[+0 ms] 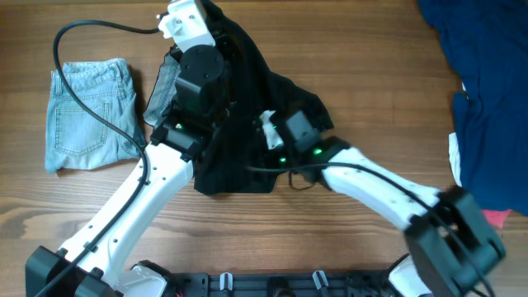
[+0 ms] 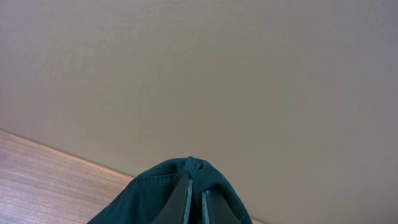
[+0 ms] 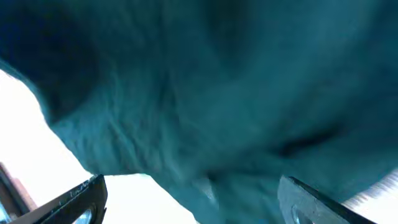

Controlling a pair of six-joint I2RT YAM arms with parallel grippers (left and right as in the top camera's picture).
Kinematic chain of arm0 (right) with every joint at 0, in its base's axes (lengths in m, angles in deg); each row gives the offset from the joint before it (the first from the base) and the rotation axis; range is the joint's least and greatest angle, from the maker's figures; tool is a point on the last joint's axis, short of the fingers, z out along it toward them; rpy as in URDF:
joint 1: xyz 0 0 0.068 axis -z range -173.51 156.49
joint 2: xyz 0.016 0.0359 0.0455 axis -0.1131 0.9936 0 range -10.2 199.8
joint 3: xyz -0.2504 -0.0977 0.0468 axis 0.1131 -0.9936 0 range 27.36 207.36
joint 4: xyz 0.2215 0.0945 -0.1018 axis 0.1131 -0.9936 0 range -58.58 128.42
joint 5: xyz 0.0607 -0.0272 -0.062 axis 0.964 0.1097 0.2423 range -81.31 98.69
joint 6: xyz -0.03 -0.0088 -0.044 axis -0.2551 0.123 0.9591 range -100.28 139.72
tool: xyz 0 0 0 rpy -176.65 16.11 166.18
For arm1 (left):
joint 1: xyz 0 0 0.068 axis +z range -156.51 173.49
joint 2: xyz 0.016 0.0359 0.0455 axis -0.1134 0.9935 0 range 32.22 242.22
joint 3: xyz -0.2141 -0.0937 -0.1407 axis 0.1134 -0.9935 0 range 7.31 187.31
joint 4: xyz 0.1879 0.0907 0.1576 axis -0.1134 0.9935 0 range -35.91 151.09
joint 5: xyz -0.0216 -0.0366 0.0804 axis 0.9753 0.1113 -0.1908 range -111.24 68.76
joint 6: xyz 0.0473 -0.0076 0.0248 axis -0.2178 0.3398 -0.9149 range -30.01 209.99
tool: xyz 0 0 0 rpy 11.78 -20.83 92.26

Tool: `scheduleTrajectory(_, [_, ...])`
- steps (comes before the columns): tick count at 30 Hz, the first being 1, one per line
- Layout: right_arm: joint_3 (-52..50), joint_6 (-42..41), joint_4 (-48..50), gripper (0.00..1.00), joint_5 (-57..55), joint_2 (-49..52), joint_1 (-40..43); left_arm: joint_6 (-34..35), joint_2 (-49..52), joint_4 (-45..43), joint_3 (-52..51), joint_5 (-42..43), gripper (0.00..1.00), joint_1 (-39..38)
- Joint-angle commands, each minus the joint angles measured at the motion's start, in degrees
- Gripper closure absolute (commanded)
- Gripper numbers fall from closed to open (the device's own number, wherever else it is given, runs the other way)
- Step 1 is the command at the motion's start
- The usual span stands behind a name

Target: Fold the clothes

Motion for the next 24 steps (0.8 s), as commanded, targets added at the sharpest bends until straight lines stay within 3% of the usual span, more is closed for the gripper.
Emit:
scheduleTrajectory(1, [-0.5, -4.5, 3.9, 0.14, 0.9, 6.4, -2.3, 0.1, -0.1, -0.1, 2.1, -0.8, 0.96, 0.3])
scheduleTrajectory(2, [-0.5, -6.4, 5.0, 0.2, 0.9, 8.2, -2.4, 0.1, -0.1, 0.6, 2.1, -0.8, 0.96, 0.3])
scheduleTrajectory(4, [-0.5, -7.3, 6.7, 0.5, 0.9, 9.5, -2.4, 0.1, -0.1, 2.1, 2.1, -0.8, 0.96, 0.3])
scheduleTrajectory(5, [-0.5, -7.2, 7.7, 0.57, 0.8, 9.5, -2.4, 0.1, -0.1, 2.5, 2.1, -0.8, 0.96, 0.3])
scheduleTrajectory(6, [-0.5, -7.3, 9.0, 0.83, 0.8, 9.3, -2.3, 0.1, -0.1, 3.2, 2.1, -0.8, 0.96, 0.3])
scheduleTrajectory(7, [-0.5, -7.3, 9.1, 0.95, 0.8, 9.2, -2.1, 0.0, -0.1, 3.7, 2.1, -0.8, 0.96, 0.3])
scheduleTrajectory(11, [-0.5, -7.3, 2.4, 0.96, -0.1, 4.0, 0.5, -6.6, -0.1, 6.1, 2.1, -6.2, 0.96, 0.6])
scheduleTrajectory(15, [-0.2, -10.2, -10.6, 0.96, -14.4, -14.4, 11.1, -7.5, -0.2, 11.6, 2.0, -10.0, 0.96, 4.1])
scheduleTrajectory(17, [-0.2, -9.6, -8.0, 0.96, -21.3, -22.0, 20.7, -7.5, -0.2, 11.4, 2.0, -9.7, 0.96, 5.8])
scheduleTrajectory(19, [-0.2, -7.1, 0.9, 0.96, -21.5, -22.0, 31.1, -7.3, -0.1, 8.6, 2.0, -7.3, 0.96, 7.2])
scheduleTrajectory(20, [-0.2, -7.1, 4.0, 0.91, -20.9, -20.6, 34.1, -7.2, 0.2, 7.7, 2.0, -5.7, 0.96, 7.6])
scheduleTrajectory(21, [-0.2, -7.1, 6.4, 0.74, -18.4, -18.6, 37.0, -7.2, 0.5, 7.5, 2.0, -4.5, 0.96, 7.9])
scheduleTrajectory(22, [-0.2, -7.1, 7.3, 0.3, -14.7, -16.8, 39.1, -7.3, 1.1, 8.2, 2.0, -4.3, 0.96, 7.9])
scheduleTrajectory(23, [-0.2, -6.7, 6.2, 0.01, -10.6, -15.4, 40.1, -7.3, 1.6, 9.3, 2.0, -4.1, 0.96, 7.8])
scheduleTrajectory(24, [-0.2, -5.0, 4.0, 0.0, -7.7, -14.8, 40.1, -7.3, 2.7, 11.3, 2.0, -3.3, 0.96, 7.8])
